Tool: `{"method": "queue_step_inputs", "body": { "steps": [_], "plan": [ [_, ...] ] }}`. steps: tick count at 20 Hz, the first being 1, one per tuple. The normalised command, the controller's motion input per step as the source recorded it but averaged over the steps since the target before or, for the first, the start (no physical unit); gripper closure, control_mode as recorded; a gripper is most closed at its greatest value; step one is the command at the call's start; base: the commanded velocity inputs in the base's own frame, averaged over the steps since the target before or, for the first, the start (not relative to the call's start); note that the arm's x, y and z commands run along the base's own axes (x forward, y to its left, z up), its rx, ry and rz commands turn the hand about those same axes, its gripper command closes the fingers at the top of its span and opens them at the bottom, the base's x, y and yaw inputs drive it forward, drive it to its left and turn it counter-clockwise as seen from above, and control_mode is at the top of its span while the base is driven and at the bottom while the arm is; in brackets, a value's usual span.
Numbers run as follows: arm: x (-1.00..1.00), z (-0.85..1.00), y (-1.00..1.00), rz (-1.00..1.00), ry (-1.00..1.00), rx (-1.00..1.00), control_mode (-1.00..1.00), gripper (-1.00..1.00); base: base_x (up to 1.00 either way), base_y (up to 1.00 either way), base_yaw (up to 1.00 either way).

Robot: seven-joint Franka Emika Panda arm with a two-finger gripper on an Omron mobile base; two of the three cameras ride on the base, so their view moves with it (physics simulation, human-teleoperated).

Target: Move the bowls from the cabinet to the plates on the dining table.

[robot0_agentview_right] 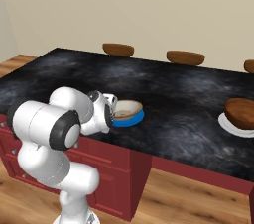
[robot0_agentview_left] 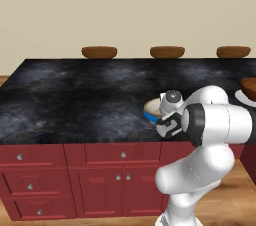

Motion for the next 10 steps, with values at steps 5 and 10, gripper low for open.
{"method": "queue_step_inputs", "body": {
  "steps": [5, 10],
  "plan": [
    [-0.08, 0.00, 0.00, 0.00, 0.00, 0.00, -1.00, -1.00, 0.00, 0.00, 0.00],
    [-0.01, 0.18, 0.00, 0.00, 0.00, 0.00, -1.00, -1.00, 0.00, 0.00, 0.00]
  ]
}}
